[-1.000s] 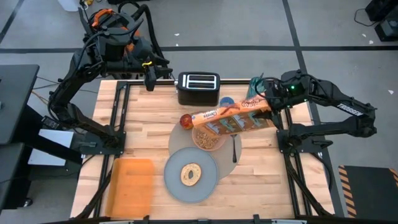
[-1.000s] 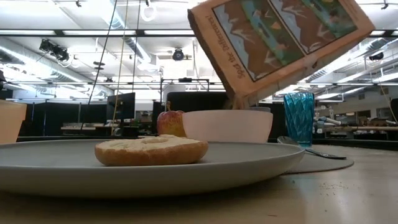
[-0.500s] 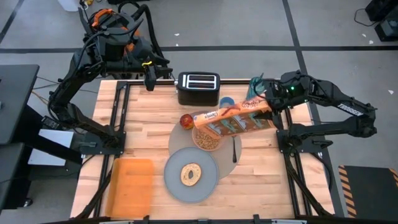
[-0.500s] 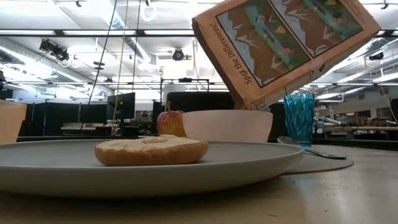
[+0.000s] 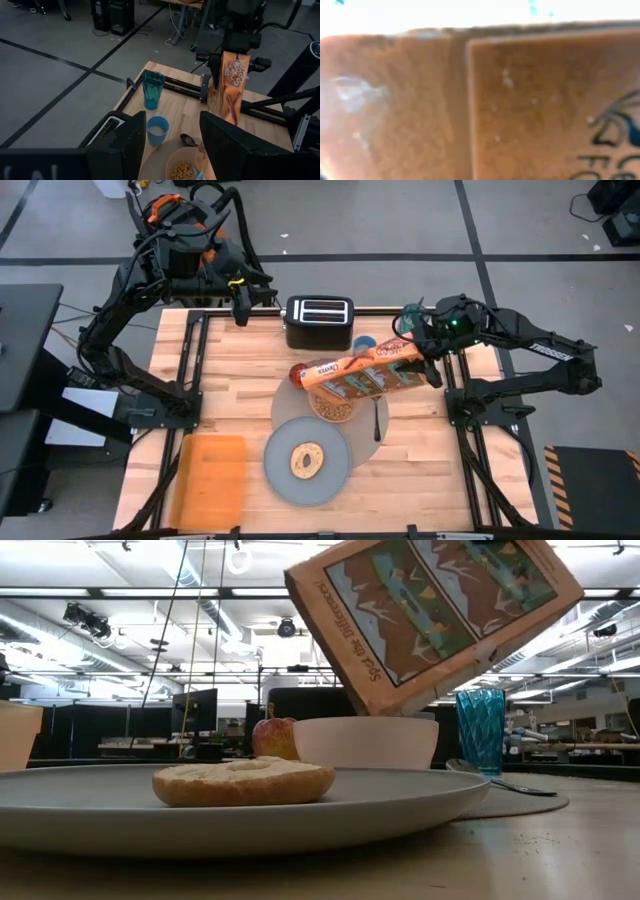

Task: Arrange a breakfast setting
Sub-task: Pour the yellow cereal into the light orange bowl

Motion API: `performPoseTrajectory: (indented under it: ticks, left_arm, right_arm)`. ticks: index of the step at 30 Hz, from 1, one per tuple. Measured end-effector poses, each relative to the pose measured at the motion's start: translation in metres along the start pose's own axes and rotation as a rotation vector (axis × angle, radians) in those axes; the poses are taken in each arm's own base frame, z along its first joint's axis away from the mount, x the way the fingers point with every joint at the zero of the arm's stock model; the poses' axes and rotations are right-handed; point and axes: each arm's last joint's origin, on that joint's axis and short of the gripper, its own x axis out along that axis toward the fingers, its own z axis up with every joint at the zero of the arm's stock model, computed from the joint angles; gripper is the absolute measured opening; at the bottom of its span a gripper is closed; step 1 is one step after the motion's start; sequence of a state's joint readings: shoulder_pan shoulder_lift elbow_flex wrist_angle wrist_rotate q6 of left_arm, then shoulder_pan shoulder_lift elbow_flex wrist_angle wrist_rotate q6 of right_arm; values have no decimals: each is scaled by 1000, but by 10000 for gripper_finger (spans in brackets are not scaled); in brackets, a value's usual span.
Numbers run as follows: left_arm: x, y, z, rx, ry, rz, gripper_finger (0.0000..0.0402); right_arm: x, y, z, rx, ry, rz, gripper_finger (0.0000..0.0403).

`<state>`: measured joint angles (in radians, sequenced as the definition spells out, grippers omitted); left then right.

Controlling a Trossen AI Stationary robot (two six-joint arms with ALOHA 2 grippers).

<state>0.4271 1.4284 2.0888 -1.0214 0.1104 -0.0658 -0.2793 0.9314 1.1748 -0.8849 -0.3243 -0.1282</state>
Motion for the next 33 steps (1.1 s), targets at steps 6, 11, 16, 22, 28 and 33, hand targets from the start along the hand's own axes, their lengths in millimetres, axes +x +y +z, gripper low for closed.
performPoseTrajectory:
  ticks: [6, 11, 16, 22, 28, 33]
  left_arm:
    - [0, 0, 0, 2, 0, 0, 192]
    - [0, 0, 0, 11, 1, 0, 192]
    - [0, 0, 0, 12, 2, 0, 192]
    - [0, 0, 0, 13, 2, 0, 192]
    - [0, 0, 0, 25, 2, 0, 192]
    - [0, 0, 0, 26, 2, 0, 192]
  right_arm:
    - [-2, 2, 1, -3, -19, -17, 213]
    - [-4, 3, -2, 17, -1, -10, 213]
    - [-10, 5, -6, 40, 12, -28, 213]
    - [-14, 7, -8, 62, 9, -24, 213]
    - [-17, 9, -12, 82, 35, -21, 213]
    - [-19, 9, -12, 90, 27, -32, 213]
